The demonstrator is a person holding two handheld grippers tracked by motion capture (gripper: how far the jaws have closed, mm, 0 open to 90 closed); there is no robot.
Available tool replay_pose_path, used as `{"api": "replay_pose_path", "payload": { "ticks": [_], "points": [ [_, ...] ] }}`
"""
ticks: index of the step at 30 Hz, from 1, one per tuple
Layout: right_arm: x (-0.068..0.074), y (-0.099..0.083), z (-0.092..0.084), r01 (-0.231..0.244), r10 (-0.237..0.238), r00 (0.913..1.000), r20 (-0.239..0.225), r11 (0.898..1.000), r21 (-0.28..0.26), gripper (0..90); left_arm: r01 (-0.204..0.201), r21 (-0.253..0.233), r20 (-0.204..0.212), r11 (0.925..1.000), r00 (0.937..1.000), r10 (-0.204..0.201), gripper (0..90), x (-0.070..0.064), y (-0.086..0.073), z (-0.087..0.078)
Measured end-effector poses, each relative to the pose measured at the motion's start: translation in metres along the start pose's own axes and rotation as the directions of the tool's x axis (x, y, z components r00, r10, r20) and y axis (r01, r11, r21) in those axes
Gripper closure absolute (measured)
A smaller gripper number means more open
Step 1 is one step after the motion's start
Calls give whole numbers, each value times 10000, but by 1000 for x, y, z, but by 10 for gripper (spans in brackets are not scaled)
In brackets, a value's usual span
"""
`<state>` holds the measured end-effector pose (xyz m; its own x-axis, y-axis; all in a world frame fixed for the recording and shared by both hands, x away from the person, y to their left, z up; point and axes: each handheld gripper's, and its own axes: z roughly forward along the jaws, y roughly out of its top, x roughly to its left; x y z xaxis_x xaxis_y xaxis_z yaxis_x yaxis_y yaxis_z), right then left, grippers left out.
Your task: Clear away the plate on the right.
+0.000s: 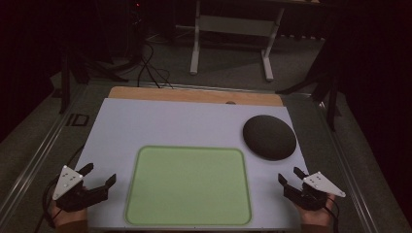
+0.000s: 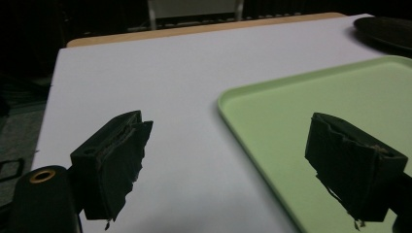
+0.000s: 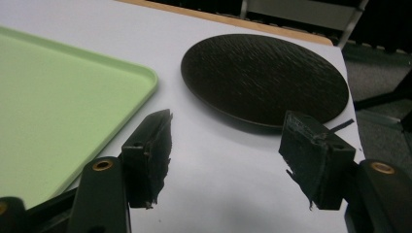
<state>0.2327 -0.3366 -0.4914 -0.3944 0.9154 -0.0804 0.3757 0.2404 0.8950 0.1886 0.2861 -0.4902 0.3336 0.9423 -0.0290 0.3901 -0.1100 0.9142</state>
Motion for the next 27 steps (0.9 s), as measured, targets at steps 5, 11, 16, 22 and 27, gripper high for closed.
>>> {"api": "replay_pose_path", "payload": {
  "ticks": [5, 11, 16, 22, 27],
  "points": [
    [3, 1, -1, 401, -399, 9990, 207, 9991, -125, 349, -45, -161, -194, 9999, 9998, 41, 141, 1, 0, -2],
    [4, 3, -2, 530, -518, 9976, 461, 9983, -243, 335, -17, -225, -257, 9997, 9997, 11, 108, 2, 0, -1],
    [7, 3, -1, 782, -772, 9956, 535, 9968, -163, 332, -70, -206, -266, 9998, 9996, 65, 92, 2, 1, 0],
    [12, 5, 1, 1261, -1250, 9891, 772, 9920, -98, 329, 9, -222, -359, 9998, 9994, -17, 83, 3, 0, 0],
    [10, 8, 1, 1110, -1086, 9905, 843, 9935, -235, 320, -5, -182, -402, 9998, 9992, -2, 82, 3, 0, 1]
  ]
}}
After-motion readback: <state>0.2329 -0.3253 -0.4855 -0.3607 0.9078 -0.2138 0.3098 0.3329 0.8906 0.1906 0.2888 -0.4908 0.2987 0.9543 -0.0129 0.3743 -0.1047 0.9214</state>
